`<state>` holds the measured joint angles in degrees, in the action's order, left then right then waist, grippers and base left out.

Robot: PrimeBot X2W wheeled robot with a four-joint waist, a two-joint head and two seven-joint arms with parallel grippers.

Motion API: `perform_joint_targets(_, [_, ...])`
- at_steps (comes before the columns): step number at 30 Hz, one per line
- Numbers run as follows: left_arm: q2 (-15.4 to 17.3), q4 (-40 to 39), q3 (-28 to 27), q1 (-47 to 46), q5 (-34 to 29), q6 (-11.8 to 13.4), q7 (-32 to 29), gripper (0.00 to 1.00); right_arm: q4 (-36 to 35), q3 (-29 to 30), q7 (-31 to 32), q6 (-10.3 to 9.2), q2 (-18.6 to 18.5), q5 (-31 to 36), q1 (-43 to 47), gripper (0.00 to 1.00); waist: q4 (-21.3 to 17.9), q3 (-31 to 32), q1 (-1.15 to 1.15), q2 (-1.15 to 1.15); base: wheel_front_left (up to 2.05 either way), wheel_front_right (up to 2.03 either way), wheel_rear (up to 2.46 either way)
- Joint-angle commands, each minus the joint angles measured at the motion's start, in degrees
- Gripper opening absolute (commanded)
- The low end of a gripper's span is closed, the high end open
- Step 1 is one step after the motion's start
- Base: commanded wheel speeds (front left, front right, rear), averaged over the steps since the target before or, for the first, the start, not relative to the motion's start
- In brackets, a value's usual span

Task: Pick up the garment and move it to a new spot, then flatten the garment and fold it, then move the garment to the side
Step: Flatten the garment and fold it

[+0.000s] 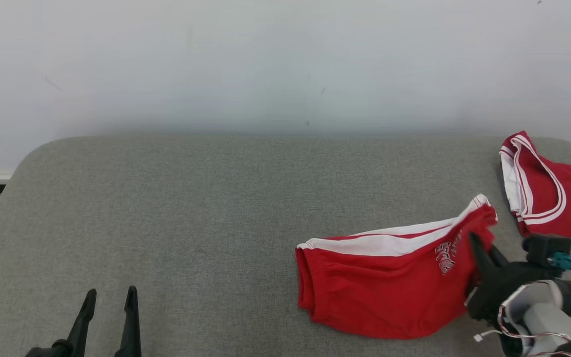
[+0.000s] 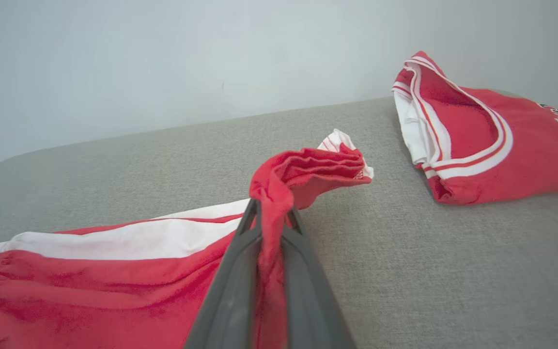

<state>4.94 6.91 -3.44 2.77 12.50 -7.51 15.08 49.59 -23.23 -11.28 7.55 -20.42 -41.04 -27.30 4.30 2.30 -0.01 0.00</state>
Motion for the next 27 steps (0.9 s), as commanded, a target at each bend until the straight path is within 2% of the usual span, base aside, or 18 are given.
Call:
perform_joint_targets(1, [0.2,0.2,-0.3,0.8,-0.6,0.1,0.1,1.0,-2.3,-1.0,-0.6,-0.16,0.8,0.7,0.0,0.0,0.0,0.3,0.01,0.0,0.0,0.0,0.0])
perform_joint_targets(7, [-0.1,0.2,0.1,0.8,-0.4,0.1,0.1,1.0,-10.7,-5.8,0.1,-0.16,4.1,3.7,2.6,0.0,1.4,0.4,0.01,0.0,0.0,0.0,0.0])
perform_joint_targets(12, [-0.4,0.2,0.7,0.0,-0.1,0.1,0.1,1.0,-14.6,-8.9,0.9,-0.16,7.4,6.5,5.8,0.0,3.5,-0.2,0.01,0.0,0.0,0.0,0.0])
perform_joint_targets(17, [-0.8,0.6,1.1,-0.8,0.3,0.1,0.1,1.0,-13.8,-9.8,0.6,-0.16,11.4,8.1,9.1,0.0,5.5,-0.9,0.01,0.0,0.0,0.0,0.0])
perform_joint_targets(22, [-1.1,1.0,1.2,-1.3,0.5,0.1,0.1,1.0,-10.3,-9.9,-0.4,-0.16,13.6,8.5,10.5,0.0,6.1,-1.3,0.01,0.0,0.0,0.0,0.0])
perform_joint_targets(23, [-1.1,1.1,1.3,-1.3,0.4,0.1,0.1,1.0,-9.8,-9.7,-0.8,-0.16,14.0,8.2,10.5,0.15,6.2,-1.3,0.01,0.0,0.0,0.0,0.0])
perform_joint_targets(24, [-1.1,1.1,1.2,-1.2,0.5,0.1,0.1,1.0,-9.3,-9.7,-1.1,-0.16,14.3,8.3,10.5,0.47,6.2,-1.3,0.01,0.0,0.0,0.0,0.0])
perform_joint_targets(25, [-1.2,1.2,1.2,-1.1,0.5,0.1,0.1,1.0,-8.8,-9.8,-1.5,-0.16,14.3,8.6,10.3,1.0,6.1,-1.2,0.01,0.0,0.0,0.0,0.0])
perform_joint_targets(27, [-1.3,1.1,0.8,-0.9,0.5,0.1,0.1,1.0,-9.0,-9.4,-2.5,-0.16,13.6,9.1,9.5,1.0,5.8,-1.1,0.01,0.0,0.0,0.0,0.0])
